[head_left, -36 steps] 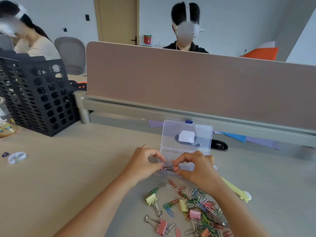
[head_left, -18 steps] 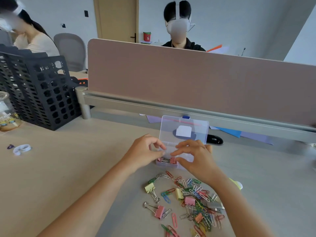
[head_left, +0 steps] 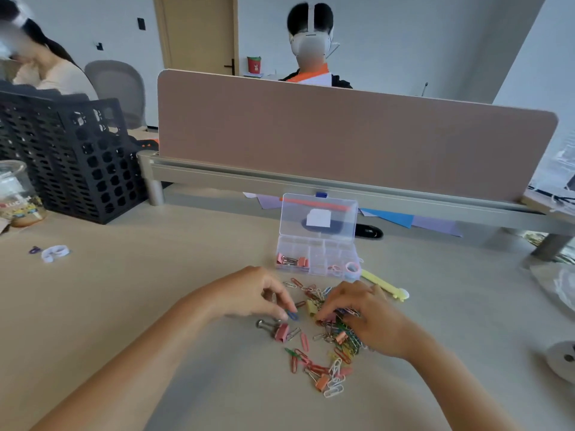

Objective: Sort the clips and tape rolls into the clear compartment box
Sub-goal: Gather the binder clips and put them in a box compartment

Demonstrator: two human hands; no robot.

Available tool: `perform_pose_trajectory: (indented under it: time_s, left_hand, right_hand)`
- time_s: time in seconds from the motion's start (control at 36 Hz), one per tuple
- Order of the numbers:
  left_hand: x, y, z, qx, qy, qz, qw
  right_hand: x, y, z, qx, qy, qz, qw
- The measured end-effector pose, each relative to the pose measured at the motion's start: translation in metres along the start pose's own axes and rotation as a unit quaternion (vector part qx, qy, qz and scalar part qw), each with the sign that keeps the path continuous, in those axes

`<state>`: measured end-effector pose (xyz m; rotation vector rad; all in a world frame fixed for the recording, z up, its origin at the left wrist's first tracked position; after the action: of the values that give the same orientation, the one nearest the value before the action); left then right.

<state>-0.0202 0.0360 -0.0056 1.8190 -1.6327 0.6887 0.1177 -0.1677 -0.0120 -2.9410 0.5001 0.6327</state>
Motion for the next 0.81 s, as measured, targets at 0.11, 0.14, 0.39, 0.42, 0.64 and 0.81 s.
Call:
perform_pose_trajectory:
  time_s: [0.11,0.14,0.39,0.42,0.64,0.81]
  left_hand:
    - [0.001,0.007,0.007,-0.035,-0.004,-0.014,0.999]
    - [0.001,0.008,0.01,-0.041,-0.018,-0.013,0.999]
    - [0.002,0.016,0.022,0.031,-0.044,-0.001,0.999]
    - [0.002,0.016,0.023,0.037,-0.046,0.002,0.998]
    - [0.0,0.02,0.022,0.097,0.066,0.0,0.993]
    - [-0.002,0.02,0.016,0.138,0.191,0.006,0.972]
  right_hand:
    - [-0.004,0.002,0.006,-0.018,0.028,0.013,0.999]
    - [-0.006,0.002,0.007,-0.022,0.021,0.017,0.999]
    - [-0.017,0.004,0.005,-0.032,0.009,0.037,0.999]
    - [-0.018,0.004,0.005,-0.035,0.013,0.034,0.999]
    - [-0.021,0.003,0.004,-0.045,0.02,0.029,0.998]
    - [-0.021,-0.001,0.008,-0.019,0.001,0.042,0.999]
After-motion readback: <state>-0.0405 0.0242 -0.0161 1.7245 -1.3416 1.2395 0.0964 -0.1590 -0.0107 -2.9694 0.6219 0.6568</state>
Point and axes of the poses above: each hand's wrist, its own y-axis away from the middle knuckle, its own z-axis out of the palm, x = y × z, the point moved 1 cm from there along -y, towards the middle knuckle, and after that the axes turned 2 degrees about z, right-handed, at the moved point
